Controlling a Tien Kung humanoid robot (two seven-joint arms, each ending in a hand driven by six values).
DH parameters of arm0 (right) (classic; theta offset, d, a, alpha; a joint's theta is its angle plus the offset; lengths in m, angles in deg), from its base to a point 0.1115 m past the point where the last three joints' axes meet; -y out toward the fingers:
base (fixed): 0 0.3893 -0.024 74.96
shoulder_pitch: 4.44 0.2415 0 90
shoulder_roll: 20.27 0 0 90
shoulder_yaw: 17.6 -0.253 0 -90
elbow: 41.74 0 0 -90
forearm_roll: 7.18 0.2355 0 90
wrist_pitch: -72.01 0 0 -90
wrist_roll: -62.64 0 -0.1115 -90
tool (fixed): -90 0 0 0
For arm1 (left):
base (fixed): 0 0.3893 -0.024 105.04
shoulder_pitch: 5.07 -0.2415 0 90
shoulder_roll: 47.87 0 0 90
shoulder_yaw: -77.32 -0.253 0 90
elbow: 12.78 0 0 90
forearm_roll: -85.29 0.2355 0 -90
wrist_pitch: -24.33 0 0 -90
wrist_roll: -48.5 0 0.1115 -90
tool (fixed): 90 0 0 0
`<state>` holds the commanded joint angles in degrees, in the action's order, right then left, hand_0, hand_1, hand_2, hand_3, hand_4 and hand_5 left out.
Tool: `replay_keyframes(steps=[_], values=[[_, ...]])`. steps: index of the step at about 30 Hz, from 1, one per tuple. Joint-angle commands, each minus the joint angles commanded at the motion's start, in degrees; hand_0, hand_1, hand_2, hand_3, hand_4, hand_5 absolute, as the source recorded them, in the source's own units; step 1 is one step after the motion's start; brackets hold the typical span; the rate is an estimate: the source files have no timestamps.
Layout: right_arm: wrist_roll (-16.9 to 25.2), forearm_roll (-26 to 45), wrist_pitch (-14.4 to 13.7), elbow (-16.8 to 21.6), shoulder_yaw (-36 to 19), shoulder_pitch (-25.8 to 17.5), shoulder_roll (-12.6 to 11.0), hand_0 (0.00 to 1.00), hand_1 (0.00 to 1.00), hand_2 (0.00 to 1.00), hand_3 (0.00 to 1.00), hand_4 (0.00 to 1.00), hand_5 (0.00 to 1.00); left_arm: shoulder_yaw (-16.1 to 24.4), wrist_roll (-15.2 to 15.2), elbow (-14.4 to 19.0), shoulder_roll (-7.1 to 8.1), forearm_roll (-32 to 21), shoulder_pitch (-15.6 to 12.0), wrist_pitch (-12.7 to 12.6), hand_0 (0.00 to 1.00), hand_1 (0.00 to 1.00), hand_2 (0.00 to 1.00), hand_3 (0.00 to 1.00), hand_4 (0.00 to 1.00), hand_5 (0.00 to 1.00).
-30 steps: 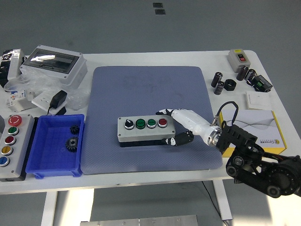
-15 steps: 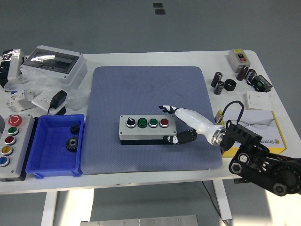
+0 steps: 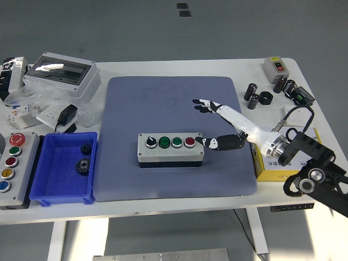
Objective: Pick up the button,place it on the desk,press the button,press the button
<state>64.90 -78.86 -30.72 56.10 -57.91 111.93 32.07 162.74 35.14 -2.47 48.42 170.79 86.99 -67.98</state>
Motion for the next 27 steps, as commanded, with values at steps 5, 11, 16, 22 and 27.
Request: replay_keyframes(steps=[5,11,16,22,27], values=[[-6.89,-2.49,0.39,4.09,-0.65,1.97,-1.07,0.998,0.997,0.998,0.998,0.753,0.186,-0.12,0.03,0.0,-0.15,-0.08,0.07,0.03,0.62,0.59,0.531,0.586,0.655,0.101],[-17.31,-2.68,10.07,4.09,1.67,5.42,-2.13,0.865,0.872,0.862,0.956,0.679,0.422,-0.22,0.06,0.0,-0.08,-0.39,0.1,-0.02,0.62,0.59,0.531,0.585,0.655,0.102],[-24.16,-2.77,17.38,4.09,1.73,7.09,-2.0,0.17,0.289,0.421,0.703,0.469,0.195,-0.07,-0.18,0.0,-0.09,-0.33,-0.07,-0.04,0.62,0.588,0.529,0.585,0.649,0.095],[-27.71,-3.57,21.47,4.09,3.18,8.6,-0.99,0.099,0.152,0.205,0.652,0.549,0.002,-0.05,-0.21,0.0,-0.14,-0.27,-0.01,-0.03,0.62,0.587,0.528,0.583,0.647,0.099],[-27.78,-3.85,20.91,2.94,5.14,9.59,1.08,0.062,0.119,0.202,0.657,0.579,0.002,0.01,-0.29,0.0,-0.17,-0.14,0.04,0.0,0.62,0.588,0.527,0.583,0.647,0.098]])
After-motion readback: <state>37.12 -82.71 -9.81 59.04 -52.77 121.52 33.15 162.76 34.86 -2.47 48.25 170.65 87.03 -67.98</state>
